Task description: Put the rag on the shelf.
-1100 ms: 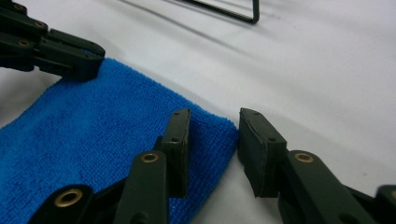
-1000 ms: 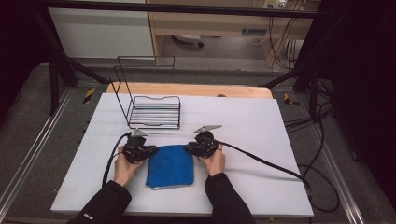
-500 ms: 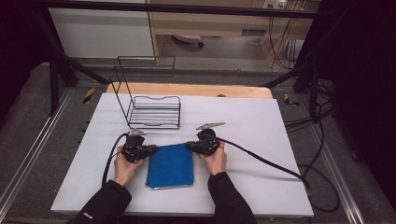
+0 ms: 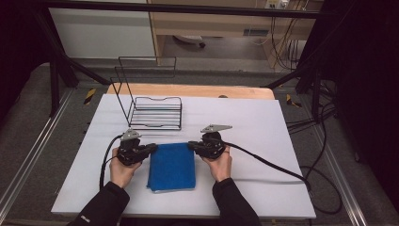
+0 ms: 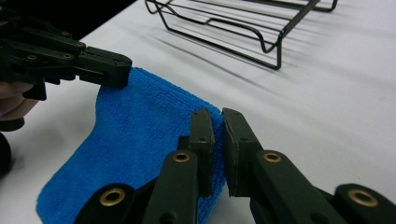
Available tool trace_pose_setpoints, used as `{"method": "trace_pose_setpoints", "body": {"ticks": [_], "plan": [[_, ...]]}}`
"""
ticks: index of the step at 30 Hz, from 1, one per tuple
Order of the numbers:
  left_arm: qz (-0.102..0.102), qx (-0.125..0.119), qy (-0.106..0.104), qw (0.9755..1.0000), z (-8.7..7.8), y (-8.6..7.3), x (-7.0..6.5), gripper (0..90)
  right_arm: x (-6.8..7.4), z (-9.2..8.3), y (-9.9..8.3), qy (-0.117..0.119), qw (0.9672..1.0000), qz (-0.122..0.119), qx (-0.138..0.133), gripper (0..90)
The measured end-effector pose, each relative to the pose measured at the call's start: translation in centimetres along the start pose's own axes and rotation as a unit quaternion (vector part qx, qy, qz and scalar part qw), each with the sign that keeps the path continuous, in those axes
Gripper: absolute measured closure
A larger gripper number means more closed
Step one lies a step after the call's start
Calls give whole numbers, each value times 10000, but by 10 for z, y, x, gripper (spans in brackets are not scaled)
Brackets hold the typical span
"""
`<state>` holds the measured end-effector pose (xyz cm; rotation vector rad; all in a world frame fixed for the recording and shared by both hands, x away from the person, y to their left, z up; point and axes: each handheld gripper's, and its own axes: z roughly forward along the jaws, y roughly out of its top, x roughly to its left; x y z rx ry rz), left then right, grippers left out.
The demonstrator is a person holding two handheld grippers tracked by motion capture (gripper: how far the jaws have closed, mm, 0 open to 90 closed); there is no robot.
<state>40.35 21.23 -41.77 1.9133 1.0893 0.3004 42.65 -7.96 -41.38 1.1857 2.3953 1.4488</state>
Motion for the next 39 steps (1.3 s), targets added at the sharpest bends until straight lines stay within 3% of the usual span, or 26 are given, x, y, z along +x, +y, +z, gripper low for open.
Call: {"method": "trace_pose_setpoints", "body": {"ticks": [13,25,31,39], "plan": [[125,-418,-100,9990,-25,7,-15,841,15,-26,2,58,9985,-236,-494,835],[399,-724,-93,9965,-41,16,-32,840,23,-49,7,87,9951,-389,-900,835],[447,-937,-95,9946,-51,21,-40,840,30,-62,13,27,9920,-583,-1118,836],[452,-1350,-63,9898,-69,28,-45,840,45,-77,24,7,9858,-820,-1468,836]]}}
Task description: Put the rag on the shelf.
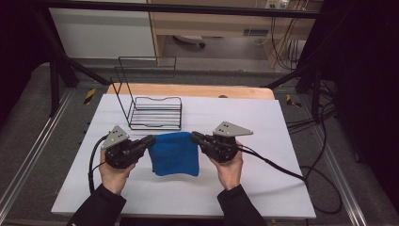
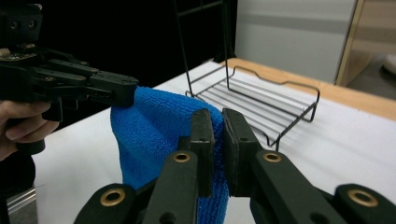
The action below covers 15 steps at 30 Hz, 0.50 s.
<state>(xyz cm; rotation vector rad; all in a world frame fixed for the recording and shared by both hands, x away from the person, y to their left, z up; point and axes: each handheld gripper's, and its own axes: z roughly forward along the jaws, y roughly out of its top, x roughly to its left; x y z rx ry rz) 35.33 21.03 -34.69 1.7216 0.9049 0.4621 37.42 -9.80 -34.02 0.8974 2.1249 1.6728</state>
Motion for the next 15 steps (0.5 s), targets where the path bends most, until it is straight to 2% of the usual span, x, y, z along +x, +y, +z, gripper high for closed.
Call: {"method": "trace_pose_setpoints", "body": {"ticks": [6,15], "plan": [[5,-217,15,9998,-9,9,0,840,5,-3,10,-9,9996,-62,-259,837],[-5,-470,116,9988,-19,23,6,840,11,2,25,-36,9986,-182,-491,838]]}}
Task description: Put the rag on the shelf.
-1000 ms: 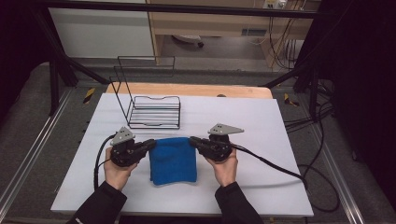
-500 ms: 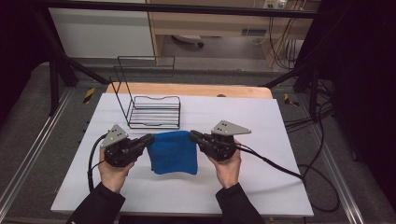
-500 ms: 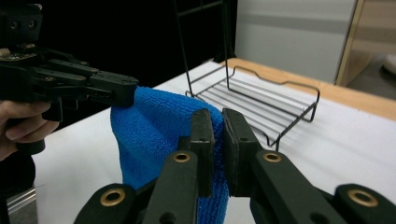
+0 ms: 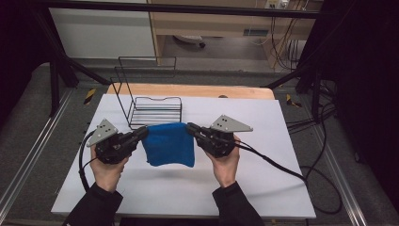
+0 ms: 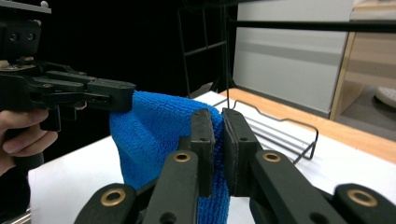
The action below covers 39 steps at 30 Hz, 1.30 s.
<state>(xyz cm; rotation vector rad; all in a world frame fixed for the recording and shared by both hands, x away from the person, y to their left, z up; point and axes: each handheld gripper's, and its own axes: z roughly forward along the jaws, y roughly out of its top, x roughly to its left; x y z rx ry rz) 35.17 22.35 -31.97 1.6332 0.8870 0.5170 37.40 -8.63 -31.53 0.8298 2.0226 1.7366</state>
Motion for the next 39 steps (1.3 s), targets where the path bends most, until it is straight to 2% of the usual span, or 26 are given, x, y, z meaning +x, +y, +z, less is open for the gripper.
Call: {"method": "trace_pose_setpoints", "body": {"ticks": [13,19,24,33,39], "plan": [[-32,-546,128,9984,-12,29,12,840,8,12,35,-105,9990,-232,-359,839],[6,-769,241,9967,-17,44,16,842,9,20,50,-156,9983,-284,-493,842],[-46,-925,288,9953,-18,54,20,843,9,25,60,-182,9976,-349,-568,844],[29,-1190,415,9920,-15,74,22,844,6,31,83,-325,9956,-505,-719,846],[1,-1334,427,9901,-13,86,27,844,5,35,96,-395,9944,-544,-810,847]]}}
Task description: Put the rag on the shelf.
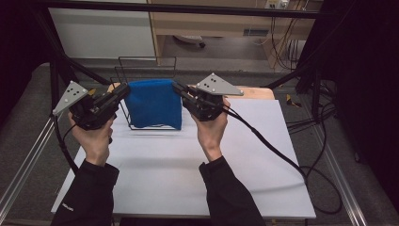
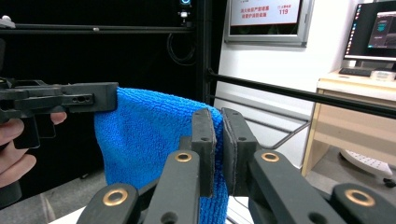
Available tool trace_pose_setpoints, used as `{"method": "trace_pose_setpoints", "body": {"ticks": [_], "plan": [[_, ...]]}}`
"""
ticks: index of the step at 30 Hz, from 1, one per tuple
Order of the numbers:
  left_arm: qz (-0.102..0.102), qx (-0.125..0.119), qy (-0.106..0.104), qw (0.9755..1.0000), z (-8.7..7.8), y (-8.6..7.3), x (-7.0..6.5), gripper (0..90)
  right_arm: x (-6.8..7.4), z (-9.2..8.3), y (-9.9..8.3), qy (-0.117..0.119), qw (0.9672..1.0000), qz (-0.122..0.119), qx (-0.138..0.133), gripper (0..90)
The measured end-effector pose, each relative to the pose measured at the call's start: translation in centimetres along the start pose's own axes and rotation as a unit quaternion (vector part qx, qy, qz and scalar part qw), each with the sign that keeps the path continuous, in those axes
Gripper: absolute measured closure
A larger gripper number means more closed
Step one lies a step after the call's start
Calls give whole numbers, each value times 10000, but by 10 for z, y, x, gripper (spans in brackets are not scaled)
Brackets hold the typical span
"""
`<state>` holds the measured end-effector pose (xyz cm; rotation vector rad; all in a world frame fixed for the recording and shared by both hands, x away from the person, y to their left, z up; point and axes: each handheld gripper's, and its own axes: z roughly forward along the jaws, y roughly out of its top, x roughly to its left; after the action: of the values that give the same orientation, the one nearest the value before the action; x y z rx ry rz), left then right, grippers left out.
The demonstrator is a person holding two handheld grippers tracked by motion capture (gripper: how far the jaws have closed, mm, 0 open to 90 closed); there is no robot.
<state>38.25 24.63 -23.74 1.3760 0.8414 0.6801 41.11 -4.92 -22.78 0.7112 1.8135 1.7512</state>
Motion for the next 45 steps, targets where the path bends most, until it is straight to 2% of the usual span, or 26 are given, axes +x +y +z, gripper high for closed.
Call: {"method": "trace_pose_setpoints", "body": {"ticks": [11,15,34,45], "plan": [[-5,-132,105,9999,8,18,12,844,-2,18,19,-97,9999,-120,-63,849],[-69,-188,97,9998,10,24,18,844,-3,24,26,-124,9997,-181,-94,849],[35,-383,253,9989,26,58,34,844,-11,50,58,-187,9993,-251,-221,848],[77,-438,272,9986,35,78,42,845,-16,62,74,-237,9989,-277,-304,848]]}}
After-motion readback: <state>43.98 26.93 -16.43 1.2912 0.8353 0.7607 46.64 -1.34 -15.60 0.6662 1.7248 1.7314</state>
